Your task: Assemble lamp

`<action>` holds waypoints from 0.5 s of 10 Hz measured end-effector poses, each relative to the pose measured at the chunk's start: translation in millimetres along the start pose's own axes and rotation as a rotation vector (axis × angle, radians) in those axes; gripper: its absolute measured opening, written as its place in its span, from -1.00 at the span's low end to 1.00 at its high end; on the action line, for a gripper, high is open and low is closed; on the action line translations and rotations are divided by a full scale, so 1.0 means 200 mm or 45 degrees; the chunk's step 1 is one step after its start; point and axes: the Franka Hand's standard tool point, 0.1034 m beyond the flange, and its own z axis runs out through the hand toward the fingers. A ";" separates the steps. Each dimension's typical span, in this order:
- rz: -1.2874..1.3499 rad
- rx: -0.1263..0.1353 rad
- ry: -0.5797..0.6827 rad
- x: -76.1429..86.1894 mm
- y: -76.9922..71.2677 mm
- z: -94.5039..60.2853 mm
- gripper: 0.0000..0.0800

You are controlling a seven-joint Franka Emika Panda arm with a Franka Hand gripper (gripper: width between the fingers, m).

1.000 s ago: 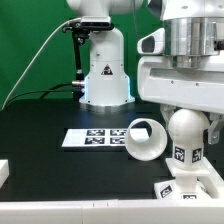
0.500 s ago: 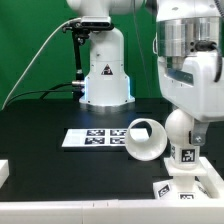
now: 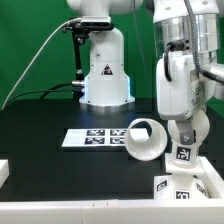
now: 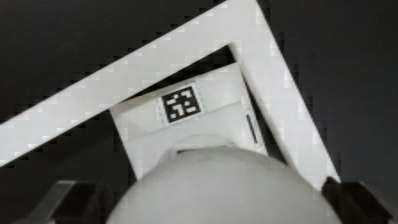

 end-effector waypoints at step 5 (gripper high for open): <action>-0.075 0.003 0.004 -0.01 0.01 0.00 0.74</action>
Offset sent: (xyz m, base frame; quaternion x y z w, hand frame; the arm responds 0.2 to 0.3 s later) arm 0.0000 0.0000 0.0000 0.0000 0.0000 0.0000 1.0000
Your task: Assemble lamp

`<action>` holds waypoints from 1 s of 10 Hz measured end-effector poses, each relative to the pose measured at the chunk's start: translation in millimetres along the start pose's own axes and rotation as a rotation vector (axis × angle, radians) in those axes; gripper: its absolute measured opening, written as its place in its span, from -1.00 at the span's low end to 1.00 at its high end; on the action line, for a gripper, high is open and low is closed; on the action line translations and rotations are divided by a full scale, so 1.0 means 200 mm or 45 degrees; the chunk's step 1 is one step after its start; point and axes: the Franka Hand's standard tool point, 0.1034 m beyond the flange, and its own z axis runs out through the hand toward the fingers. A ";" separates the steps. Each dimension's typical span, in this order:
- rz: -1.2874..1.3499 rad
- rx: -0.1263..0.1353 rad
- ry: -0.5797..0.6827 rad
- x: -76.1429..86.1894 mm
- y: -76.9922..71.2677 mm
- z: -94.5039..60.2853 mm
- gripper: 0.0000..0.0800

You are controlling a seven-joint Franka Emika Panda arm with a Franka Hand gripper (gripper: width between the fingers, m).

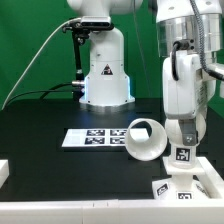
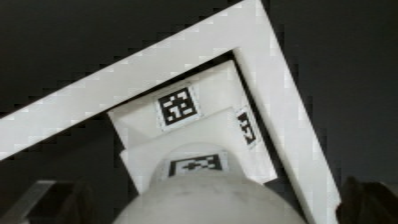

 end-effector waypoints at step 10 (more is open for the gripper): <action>-0.331 -0.013 -0.076 -0.06 -0.03 -0.25 0.75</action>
Offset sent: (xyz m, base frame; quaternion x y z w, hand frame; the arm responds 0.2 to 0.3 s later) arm 0.0105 0.0088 0.0690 -0.0370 -0.0387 -0.1170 0.9917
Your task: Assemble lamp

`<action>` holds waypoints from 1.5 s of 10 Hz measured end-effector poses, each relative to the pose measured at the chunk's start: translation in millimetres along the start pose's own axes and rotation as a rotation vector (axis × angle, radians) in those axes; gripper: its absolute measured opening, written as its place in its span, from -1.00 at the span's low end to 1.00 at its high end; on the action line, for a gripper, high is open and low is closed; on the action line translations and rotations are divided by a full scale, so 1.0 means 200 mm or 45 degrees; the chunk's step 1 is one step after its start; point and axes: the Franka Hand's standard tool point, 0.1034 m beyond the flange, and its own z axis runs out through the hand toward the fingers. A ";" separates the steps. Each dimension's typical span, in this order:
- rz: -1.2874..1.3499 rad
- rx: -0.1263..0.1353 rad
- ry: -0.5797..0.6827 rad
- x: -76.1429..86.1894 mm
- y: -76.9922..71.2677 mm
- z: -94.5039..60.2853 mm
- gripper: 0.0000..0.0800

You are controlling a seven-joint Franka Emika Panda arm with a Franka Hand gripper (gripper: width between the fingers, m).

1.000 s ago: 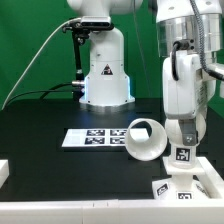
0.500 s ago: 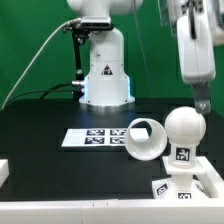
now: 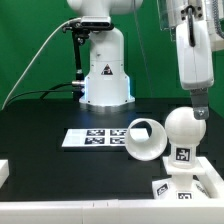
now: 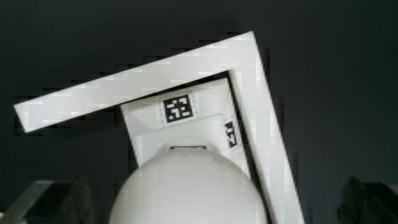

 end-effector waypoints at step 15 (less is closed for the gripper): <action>-1.511 -0.006 -0.008 0.11 0.10 -0.15 0.75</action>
Offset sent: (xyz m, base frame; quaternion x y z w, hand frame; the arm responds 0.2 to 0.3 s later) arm 0.0000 0.0000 0.0000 0.0000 0.0000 0.0000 1.0000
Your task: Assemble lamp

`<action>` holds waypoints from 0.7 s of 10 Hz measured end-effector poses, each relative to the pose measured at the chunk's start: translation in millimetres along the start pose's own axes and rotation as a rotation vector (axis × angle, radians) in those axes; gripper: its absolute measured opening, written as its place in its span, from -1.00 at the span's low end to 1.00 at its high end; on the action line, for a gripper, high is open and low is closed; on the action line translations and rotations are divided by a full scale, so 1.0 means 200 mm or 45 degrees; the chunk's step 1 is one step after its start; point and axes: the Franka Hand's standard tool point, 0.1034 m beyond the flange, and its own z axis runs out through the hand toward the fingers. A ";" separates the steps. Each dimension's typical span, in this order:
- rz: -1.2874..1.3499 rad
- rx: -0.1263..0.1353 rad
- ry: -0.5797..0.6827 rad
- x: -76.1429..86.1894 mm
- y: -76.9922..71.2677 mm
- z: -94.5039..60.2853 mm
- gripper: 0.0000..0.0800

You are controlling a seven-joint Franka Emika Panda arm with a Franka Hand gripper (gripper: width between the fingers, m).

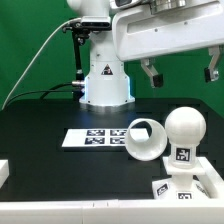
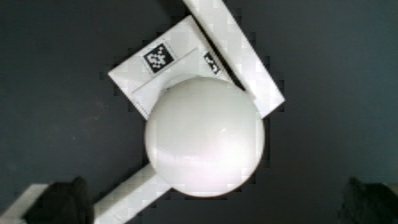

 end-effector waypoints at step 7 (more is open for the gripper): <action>-0.404 -0.057 -0.106 -0.06 0.36 0.10 0.75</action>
Offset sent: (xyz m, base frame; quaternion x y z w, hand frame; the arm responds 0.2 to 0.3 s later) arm -0.0507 -0.0375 -0.0334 0.0009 -0.0501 -0.1146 0.9921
